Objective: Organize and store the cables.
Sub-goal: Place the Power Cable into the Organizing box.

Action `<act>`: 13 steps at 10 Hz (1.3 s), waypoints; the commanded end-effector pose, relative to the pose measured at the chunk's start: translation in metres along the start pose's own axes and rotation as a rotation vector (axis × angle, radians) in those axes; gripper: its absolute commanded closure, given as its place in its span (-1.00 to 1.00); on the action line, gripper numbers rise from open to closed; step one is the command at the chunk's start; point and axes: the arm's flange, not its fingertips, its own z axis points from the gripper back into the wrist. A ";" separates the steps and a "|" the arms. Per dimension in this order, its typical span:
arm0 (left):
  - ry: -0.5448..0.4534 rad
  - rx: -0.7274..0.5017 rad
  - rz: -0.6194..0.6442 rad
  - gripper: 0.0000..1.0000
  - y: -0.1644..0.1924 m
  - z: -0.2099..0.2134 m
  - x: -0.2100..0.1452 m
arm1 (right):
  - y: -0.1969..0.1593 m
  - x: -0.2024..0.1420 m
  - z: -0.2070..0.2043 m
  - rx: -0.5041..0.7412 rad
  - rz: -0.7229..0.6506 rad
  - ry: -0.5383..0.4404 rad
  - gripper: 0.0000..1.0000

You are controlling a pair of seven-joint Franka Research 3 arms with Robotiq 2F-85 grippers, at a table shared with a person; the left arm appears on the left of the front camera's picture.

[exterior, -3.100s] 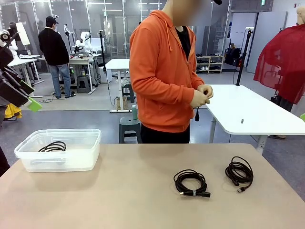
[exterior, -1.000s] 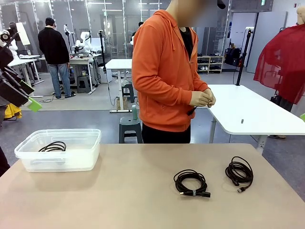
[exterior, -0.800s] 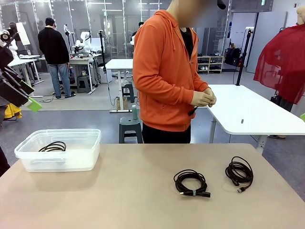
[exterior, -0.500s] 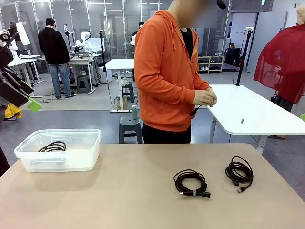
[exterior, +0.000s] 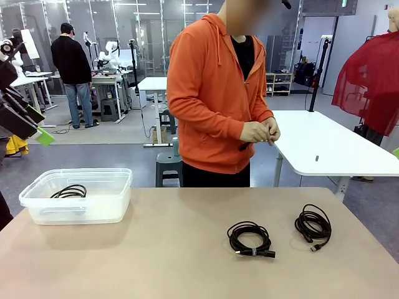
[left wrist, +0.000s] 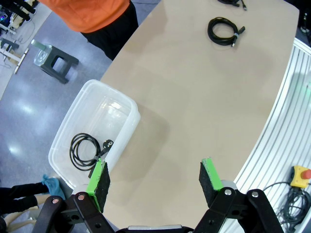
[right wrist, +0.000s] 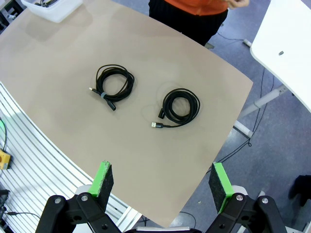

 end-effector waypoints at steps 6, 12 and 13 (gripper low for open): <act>0.007 0.005 0.013 -0.87 0.000 0.000 0.001 | 0.000 -0.002 0.001 -0.001 0.003 0.000 -1.00; 0.007 0.005 0.013 -0.87 0.000 0.000 0.001 | 0.000 -0.002 0.001 -0.001 0.003 0.000 -1.00; 0.007 0.005 0.013 -0.87 0.000 0.000 0.001 | 0.000 -0.002 0.001 -0.001 0.003 0.000 -1.00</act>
